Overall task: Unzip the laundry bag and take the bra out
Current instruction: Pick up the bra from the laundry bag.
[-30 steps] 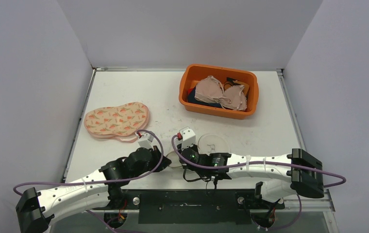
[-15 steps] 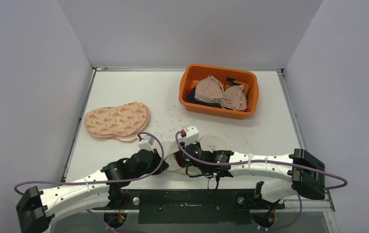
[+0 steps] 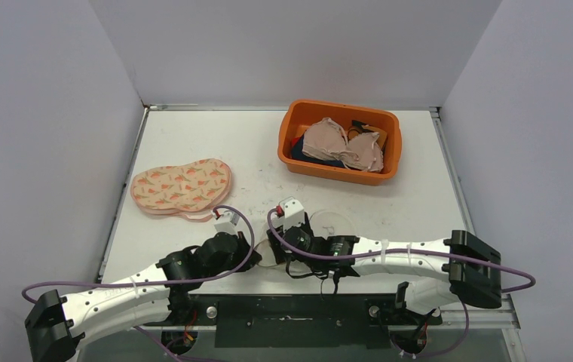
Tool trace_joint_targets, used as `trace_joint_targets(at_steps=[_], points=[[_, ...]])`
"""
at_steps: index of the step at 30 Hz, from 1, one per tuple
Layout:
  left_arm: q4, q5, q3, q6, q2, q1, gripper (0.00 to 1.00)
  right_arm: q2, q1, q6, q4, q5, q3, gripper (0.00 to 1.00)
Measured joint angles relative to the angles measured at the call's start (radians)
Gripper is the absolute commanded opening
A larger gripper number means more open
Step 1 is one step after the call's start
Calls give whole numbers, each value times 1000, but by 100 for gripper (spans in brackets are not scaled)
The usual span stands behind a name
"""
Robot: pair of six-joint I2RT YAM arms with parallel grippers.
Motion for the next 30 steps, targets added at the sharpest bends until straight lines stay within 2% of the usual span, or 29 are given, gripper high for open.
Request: trace_joint_targets(at_steps=[7,15,22,30], points=[[-4,0,0,0,-5,0,0,83,13,-10,0,-5,22,60],[-11,0,-4,0,-14,0,0,126,21,-16,5,2,56,50],[-18,0,-4,0,-20,0,0,201,21,-21,-2,17,104,49],[-23,0,-4,0,-25,0,0,249,22,-24,-37,34,129,7]])
